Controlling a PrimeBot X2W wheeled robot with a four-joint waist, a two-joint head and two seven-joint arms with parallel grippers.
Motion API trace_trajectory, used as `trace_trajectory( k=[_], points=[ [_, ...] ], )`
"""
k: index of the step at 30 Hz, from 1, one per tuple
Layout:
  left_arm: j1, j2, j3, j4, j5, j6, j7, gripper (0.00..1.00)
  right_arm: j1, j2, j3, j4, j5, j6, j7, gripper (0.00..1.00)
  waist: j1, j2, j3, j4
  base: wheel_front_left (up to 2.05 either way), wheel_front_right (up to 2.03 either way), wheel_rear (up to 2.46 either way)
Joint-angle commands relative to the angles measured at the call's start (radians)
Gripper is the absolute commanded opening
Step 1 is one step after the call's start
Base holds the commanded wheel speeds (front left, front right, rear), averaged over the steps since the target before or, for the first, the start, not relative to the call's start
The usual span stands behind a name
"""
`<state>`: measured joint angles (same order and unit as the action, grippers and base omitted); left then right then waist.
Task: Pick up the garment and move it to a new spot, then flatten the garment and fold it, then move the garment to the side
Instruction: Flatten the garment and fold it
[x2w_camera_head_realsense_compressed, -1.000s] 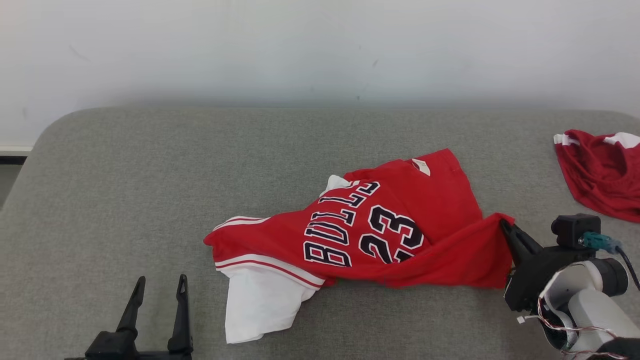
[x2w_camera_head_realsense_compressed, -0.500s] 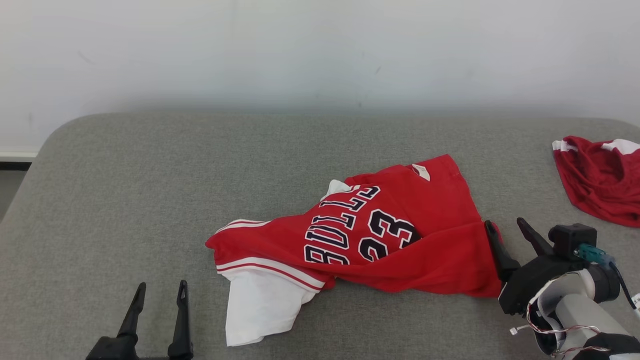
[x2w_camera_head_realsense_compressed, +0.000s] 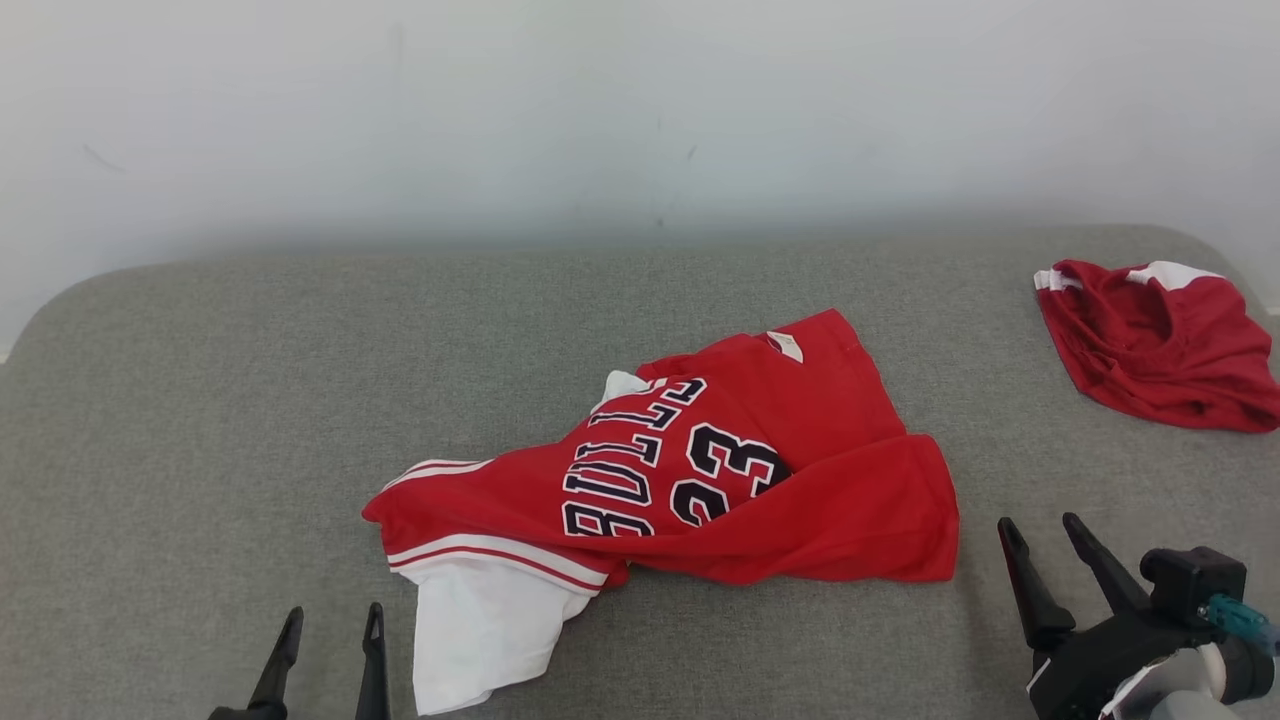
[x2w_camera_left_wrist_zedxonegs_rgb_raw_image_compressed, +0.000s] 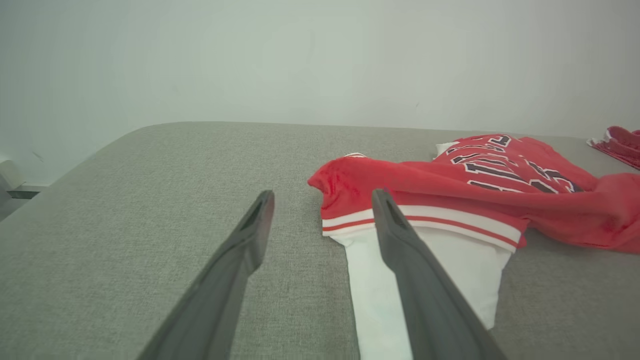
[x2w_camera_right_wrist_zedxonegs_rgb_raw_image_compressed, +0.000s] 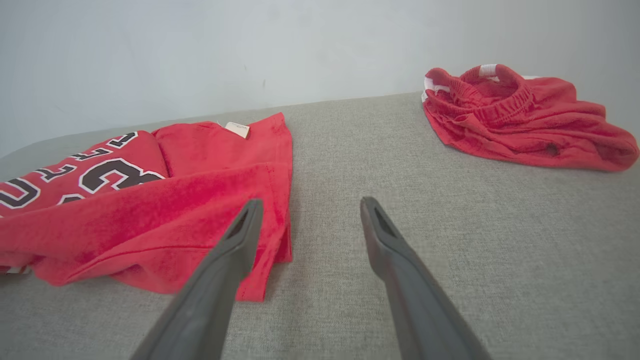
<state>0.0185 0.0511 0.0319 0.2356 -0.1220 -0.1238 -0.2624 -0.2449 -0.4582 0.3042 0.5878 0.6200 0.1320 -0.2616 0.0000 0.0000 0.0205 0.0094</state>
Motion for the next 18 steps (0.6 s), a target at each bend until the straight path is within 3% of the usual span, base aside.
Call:
trace_trajectory(
  k=[1,18],
  points=[
    [0.011,-0.001,-0.004,0.007,-0.006,-0.003,-0.003,1.00,0.018,0.012,-0.005,-0.010,-0.007,-0.002,-0.004,1.00,0.0000,0.0000,0.002,-0.003,0.00,0.00,0.00],
    [-0.040,0.011,-0.146,0.242,-0.097,-0.007,-0.003,1.00,-0.022,0.077,0.014,0.058,-0.027,-0.002,-0.003,1.00,0.0000,0.0000,0.026,0.003,0.00,0.00,0.00]
  ],
)
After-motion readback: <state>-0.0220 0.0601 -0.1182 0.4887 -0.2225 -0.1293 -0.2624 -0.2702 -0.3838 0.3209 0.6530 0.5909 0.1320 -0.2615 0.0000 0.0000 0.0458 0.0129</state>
